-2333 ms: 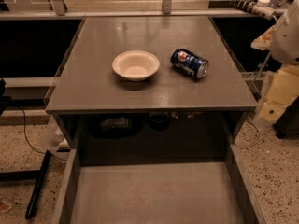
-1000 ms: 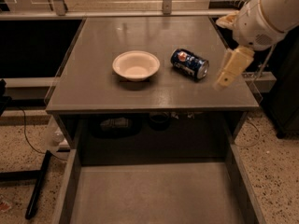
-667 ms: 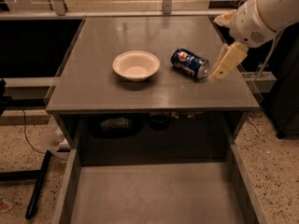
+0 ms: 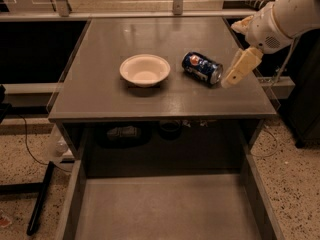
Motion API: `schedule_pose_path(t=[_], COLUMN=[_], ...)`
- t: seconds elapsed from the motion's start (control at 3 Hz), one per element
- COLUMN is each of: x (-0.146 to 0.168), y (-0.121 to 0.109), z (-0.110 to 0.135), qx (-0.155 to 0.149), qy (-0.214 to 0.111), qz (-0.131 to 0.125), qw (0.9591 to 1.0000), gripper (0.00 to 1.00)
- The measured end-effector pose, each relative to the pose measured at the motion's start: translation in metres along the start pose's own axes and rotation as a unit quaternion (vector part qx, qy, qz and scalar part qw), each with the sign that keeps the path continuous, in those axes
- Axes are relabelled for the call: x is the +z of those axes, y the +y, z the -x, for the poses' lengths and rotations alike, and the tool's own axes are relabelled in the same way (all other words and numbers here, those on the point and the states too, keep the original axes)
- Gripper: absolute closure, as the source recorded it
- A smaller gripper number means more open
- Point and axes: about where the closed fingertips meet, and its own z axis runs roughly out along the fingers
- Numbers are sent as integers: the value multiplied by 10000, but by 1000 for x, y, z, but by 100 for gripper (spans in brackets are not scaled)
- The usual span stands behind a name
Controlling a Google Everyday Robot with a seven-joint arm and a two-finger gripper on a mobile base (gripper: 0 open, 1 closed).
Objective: Place pepsi can into top drawer
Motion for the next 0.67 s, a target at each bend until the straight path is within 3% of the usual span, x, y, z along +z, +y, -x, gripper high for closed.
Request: schedule_pose_path(t=[0.33, 0.67], x=[22, 57], y=[-9, -26], z=[-9, -27], qx=[245, 709], qy=[7, 199], qz=[-171, -486], qw=[9996, 9961], gripper=[0, 0])
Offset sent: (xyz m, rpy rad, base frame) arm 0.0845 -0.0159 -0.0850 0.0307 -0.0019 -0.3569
